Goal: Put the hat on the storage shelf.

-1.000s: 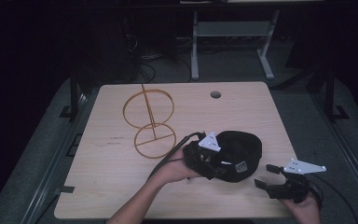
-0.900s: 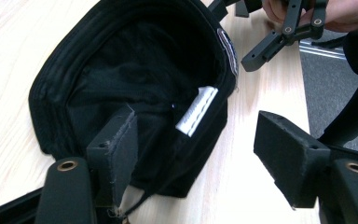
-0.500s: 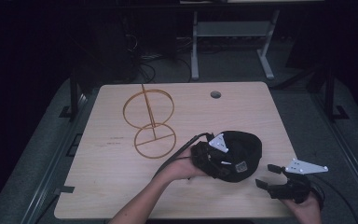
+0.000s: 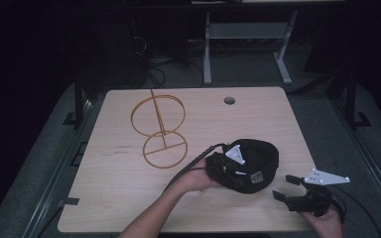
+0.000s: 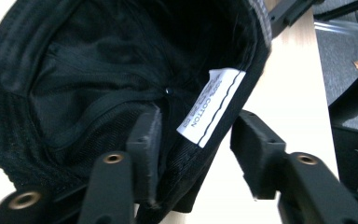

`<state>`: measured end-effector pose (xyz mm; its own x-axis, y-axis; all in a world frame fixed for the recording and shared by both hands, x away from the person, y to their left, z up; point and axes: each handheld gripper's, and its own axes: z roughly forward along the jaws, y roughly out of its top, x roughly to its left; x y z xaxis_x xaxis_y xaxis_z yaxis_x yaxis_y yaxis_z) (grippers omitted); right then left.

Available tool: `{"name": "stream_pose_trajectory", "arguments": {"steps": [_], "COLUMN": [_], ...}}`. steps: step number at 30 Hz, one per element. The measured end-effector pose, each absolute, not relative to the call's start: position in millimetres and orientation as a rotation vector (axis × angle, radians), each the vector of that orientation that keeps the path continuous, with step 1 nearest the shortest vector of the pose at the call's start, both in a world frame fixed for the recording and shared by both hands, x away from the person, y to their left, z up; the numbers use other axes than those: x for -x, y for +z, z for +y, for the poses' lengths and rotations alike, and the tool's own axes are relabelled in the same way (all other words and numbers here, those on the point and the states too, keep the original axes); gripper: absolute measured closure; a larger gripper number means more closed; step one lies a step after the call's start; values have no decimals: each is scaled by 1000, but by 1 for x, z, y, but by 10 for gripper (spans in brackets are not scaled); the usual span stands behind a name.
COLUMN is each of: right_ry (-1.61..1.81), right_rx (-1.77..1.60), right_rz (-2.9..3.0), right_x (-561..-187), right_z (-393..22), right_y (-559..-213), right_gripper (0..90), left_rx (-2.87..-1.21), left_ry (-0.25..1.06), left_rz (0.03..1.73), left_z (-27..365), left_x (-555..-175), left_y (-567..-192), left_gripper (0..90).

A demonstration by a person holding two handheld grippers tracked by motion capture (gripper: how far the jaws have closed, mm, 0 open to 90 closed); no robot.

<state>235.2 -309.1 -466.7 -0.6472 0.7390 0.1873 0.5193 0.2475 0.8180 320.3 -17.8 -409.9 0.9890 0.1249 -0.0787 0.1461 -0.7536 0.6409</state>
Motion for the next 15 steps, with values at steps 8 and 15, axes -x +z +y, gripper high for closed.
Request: {"name": "stream_pose_trajectory", "arguments": {"steps": [8,15], "right_ry": [1362,1380], "right_rx": [-1184,-1171], "right_rz": [2295,2283], "right_x": [-236,-234], "right_z": [-306,-306], "right_y": [-467,-465], "right_gripper": [151,153], "left_rx": [-2411,-2377], "left_ry": [-54,-62], "left_rz": [161,150], "left_z": [-16,-17], "left_x": [-321,-323], "left_y": [-405,-393], "left_gripper": [736,777]}}
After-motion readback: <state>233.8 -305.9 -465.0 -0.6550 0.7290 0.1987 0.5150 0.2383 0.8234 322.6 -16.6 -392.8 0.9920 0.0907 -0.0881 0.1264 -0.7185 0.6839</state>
